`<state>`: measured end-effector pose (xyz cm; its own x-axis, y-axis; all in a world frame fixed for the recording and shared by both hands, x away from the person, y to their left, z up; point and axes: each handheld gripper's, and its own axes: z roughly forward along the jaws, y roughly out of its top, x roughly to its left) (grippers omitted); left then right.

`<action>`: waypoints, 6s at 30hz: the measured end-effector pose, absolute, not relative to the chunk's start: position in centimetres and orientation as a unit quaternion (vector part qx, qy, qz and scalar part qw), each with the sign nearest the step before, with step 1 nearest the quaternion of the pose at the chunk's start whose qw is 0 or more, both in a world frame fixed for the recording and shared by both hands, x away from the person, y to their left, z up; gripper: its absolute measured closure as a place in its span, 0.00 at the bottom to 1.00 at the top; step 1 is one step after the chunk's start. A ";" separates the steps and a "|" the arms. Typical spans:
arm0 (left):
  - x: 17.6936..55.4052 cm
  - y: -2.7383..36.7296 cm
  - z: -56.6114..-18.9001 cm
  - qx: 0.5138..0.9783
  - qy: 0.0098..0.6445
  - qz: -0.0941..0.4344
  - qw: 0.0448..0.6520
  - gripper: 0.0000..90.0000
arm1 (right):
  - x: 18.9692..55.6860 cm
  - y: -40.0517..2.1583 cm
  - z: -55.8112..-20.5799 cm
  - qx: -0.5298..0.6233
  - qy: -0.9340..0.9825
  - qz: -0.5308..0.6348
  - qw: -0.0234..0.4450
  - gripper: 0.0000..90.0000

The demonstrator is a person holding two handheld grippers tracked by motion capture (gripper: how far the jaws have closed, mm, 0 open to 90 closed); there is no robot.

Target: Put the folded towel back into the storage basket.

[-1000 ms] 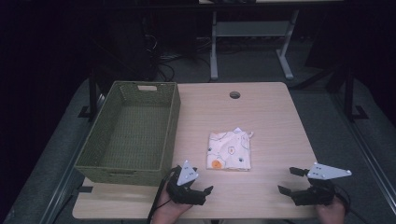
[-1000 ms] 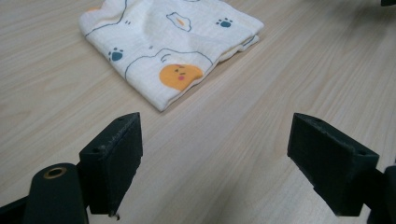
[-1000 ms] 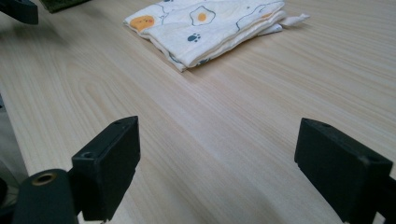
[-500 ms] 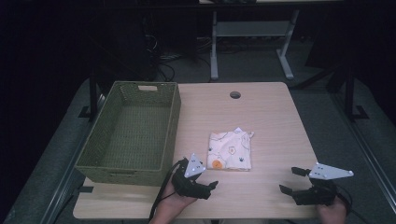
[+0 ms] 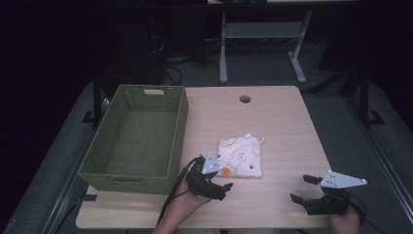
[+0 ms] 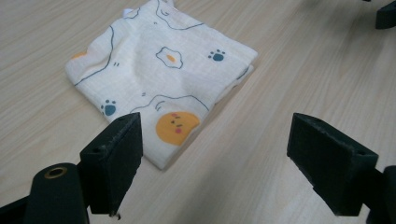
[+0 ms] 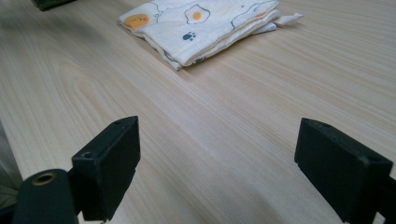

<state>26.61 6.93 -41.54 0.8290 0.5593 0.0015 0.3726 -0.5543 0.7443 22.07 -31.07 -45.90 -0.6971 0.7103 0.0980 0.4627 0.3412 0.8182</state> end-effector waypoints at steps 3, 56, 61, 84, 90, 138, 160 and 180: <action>27.2 6.7 -41.5 0.872 0.273 0.115 0.390 0.21 | 22.0 -31.1 -45.9 0.364 0.806 0.445 0.139 0.15; 37.5 -1.5 -44.2 0.906 0.314 0.086 0.269 0.34 | 21.9 -30.8 -45.5 0.347 0.813 0.449 0.134 0.15; 38.0 -1.5 -44.7 0.909 0.318 0.090 0.253 0.38 | 21.9 -30.8 -45.5 0.343 0.811 0.455 0.136 0.15; 38.1 -2.6 -44.4 0.928 0.306 0.070 0.201 0.62 | 21.6 -30.5 -45.3 0.338 0.812 0.455 0.140 0.15; 38.6 -2.7 -44.1 0.929 0.314 0.064 0.184 0.70 | 21.6 -30.5 -45.3 0.339 0.812 0.455 0.141 0.15; 36.0 3.7 -38.4 0.873 0.316 -0.060 0.367 0.92 | 21.5 -31.3 -45.3 0.360 0.792 0.469 0.154 0.15; 36.2 7.3 -37.8 0.798 0.316 -0.199 0.473 0.92 | 21.6 -31.9 -45.3 0.366 0.786 0.472 0.158 0.15; 35.8 9.1 -36.4 0.788 0.317 -0.212 0.483 0.92 | 21.9 -31.7 -45.4 0.365 0.790 0.466 0.158 0.15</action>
<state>35.77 9.13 -36.38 0.7088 0.2946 -0.6410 0.7049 -0.3315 0.6271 21.89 -31.69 -45.40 -0.6828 0.7251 0.0900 0.4301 0.2992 0.8517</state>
